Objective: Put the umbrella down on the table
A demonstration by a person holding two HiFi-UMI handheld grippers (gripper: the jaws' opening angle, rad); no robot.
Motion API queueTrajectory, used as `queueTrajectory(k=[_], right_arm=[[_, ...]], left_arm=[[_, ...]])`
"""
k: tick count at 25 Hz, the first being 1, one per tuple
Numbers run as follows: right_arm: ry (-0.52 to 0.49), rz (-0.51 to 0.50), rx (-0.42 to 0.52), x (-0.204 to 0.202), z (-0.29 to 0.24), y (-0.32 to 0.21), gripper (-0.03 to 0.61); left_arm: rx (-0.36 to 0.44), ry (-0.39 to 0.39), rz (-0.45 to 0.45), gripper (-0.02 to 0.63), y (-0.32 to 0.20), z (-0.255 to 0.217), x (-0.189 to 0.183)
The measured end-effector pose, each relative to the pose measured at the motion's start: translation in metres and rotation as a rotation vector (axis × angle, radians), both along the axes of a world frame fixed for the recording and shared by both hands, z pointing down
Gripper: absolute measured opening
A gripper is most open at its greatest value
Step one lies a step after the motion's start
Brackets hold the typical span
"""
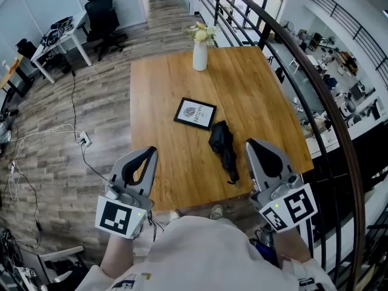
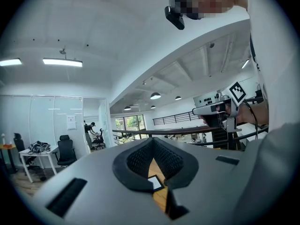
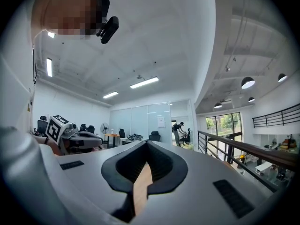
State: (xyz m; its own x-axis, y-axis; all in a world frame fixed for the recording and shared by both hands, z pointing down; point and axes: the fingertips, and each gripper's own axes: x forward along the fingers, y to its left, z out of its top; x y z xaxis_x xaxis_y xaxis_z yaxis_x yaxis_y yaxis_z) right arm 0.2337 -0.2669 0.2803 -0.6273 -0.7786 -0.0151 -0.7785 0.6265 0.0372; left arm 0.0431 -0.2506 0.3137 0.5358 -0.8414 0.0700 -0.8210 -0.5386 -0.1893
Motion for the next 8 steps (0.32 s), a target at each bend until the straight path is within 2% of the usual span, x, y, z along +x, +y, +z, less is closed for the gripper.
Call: queueTrajectory(k=[2,6,8], right_arm=[[0.0,0.002,-0.004,0.003,0.002,-0.002,0.026],[-0.001,0.013,-0.011,0.007,0.008,-0.006,0.026],[-0.003,0.018,-0.014,0.008,0.01,-0.007,0.026]], left_arm=[[-0.001,-0.002,0.0,0.015,-0.002,0.001,0.002],[0.083,0.007,0.015,0.015,-0.006,-0.003,0.003],[0.063,-0.01,0.007,0.015,-0.008,0.006,0.001]])
